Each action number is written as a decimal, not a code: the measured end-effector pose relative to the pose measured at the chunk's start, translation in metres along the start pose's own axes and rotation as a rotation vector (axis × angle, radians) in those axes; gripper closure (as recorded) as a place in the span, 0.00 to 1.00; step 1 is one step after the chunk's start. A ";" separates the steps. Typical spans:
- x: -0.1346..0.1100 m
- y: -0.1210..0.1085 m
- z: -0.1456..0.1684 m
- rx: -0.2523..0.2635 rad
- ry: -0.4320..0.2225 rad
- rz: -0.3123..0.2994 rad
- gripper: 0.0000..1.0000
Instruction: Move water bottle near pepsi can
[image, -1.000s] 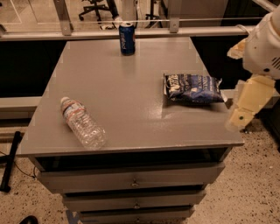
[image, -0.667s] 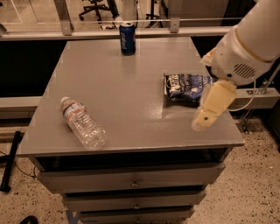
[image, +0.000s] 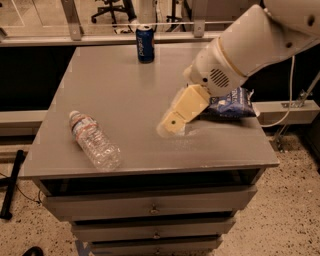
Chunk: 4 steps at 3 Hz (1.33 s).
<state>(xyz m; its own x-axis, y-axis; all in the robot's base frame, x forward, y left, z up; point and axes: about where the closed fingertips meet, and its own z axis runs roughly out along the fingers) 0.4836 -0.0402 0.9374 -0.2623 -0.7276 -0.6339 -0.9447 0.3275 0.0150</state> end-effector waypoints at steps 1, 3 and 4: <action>-0.006 0.003 0.000 -0.005 -0.016 0.005 0.00; -0.024 0.021 0.032 -0.061 -0.091 0.043 0.00; -0.045 0.036 0.074 -0.084 -0.122 0.073 0.00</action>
Offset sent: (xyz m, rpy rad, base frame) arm -0.0015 0.0033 0.0057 0.0836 0.0243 -0.0076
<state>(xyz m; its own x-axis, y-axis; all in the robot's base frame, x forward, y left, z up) 0.4765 0.0489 0.9095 -0.3096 -0.6233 -0.7181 -0.9385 0.3217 0.1254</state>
